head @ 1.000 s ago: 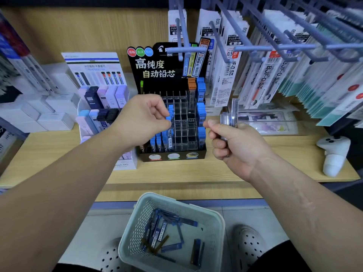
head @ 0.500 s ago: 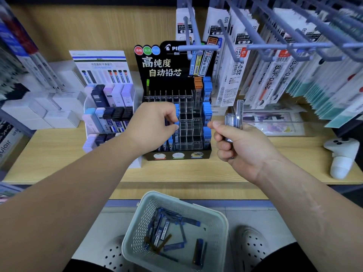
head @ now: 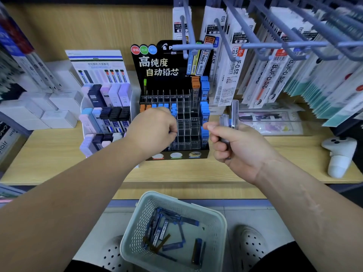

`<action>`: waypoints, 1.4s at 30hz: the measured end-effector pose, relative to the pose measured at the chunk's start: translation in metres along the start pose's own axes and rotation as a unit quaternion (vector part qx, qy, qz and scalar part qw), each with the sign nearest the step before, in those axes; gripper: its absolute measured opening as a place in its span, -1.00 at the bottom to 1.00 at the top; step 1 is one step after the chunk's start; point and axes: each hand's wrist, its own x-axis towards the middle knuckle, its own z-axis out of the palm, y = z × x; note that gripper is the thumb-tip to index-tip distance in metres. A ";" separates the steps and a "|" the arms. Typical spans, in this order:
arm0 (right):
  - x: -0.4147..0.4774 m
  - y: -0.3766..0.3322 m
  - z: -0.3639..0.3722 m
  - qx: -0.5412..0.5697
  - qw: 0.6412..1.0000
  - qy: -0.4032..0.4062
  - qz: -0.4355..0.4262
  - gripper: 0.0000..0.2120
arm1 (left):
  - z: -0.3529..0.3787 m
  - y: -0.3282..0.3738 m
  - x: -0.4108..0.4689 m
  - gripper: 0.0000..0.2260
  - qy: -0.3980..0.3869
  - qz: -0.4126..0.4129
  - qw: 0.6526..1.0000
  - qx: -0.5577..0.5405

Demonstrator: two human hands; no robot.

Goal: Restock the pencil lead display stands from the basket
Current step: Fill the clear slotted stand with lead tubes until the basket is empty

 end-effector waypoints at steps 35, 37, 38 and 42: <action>0.002 -0.009 -0.004 0.054 0.995 0.058 -0.056 -0.88 | -0.026 0.048 0.001 -0.86 -0.062 -0.162 0.781 -0.600; 0.003 -0.006 -0.004 0.016 0.995 0.066 -0.071 -0.88 | -0.022 0.048 0.002 -0.81 -0.079 -0.176 0.780 -0.595; 0.003 -0.004 -0.004 -0.007 0.994 0.074 -0.081 -0.89 | -0.020 0.048 0.002 -0.83 -0.084 -0.182 0.790 -0.580; 0.004 0.000 -0.005 -0.069 0.988 0.085 -0.111 -0.85 | -0.017 0.048 0.000 -0.69 -0.140 -0.184 0.805 -0.547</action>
